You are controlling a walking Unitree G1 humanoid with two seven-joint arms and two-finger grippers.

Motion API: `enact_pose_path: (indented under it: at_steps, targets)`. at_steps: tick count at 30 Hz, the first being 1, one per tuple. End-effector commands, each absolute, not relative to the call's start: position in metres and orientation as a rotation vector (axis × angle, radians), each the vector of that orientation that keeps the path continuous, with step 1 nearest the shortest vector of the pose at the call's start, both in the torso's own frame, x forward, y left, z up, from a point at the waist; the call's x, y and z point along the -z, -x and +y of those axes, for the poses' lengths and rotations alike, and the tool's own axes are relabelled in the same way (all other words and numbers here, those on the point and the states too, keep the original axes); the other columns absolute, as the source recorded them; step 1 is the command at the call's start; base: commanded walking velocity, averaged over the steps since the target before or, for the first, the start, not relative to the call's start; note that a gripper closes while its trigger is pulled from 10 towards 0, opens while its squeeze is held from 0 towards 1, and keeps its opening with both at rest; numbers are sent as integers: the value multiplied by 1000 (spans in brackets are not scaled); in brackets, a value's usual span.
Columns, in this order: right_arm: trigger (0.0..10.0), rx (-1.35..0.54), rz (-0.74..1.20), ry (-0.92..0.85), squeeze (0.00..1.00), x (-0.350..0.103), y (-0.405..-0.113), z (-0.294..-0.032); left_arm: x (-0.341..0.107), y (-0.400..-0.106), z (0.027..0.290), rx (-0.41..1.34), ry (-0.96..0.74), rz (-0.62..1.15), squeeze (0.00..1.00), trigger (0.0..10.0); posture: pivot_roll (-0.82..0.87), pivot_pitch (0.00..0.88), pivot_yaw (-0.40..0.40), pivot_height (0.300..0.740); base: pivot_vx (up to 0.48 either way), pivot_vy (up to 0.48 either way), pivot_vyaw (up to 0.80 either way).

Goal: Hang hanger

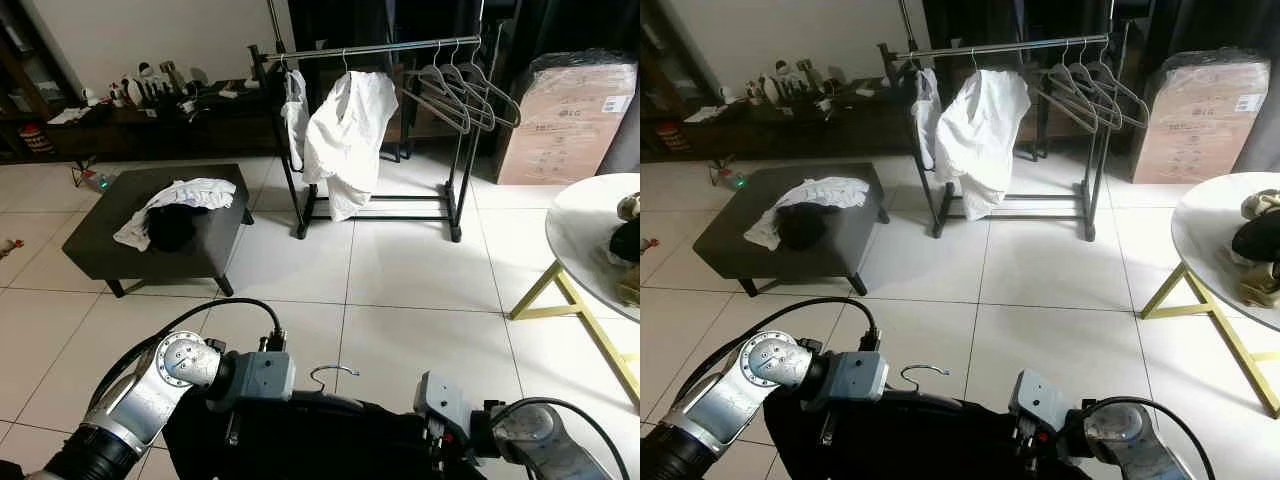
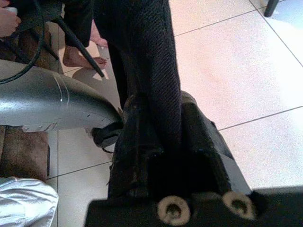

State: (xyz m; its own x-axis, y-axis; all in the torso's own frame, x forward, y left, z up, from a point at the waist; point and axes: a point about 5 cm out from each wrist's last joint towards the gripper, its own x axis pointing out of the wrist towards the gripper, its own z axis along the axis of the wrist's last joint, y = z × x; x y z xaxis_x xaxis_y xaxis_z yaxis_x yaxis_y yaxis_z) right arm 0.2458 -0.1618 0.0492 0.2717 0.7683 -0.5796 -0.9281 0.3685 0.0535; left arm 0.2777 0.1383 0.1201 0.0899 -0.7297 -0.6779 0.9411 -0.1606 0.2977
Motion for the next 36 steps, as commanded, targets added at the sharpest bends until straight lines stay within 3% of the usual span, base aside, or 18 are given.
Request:
enact_pose_path:
  at_steps: [1,2,3,19,29,36]
  targets:
    - [0,-1182,576,309,0,-46,-243,-157,-130,-277,140,1518,-849,271,0,10000,-108,100,128,740,0,0,0]
    - [0,-1184,591,318,0,-43,-242,-157,-131,-277,144,1522,-825,287,0,10000,-108,100,128,740,0,0,0]
    - [0,-1184,598,321,0,-42,-242,-158,-132,-276,147,1529,-795,304,1000,10000,-106,100,128,740,0,0,0]
    - [0,-1170,649,413,0,-28,-241,-162,-154,-274,177,1518,-533,384,1000,10000,-99,102,130,740,0,0,0]
    - [0,-1275,635,521,0,-34,-234,-163,-144,-269,189,1506,-561,468,1000,10000,-100,106,125,740,0,0,0]
    - [0,-1381,611,550,0,-46,-230,-158,-142,-269,182,1549,-582,459,1000,10000,-105,105,119,740,0,0,0]
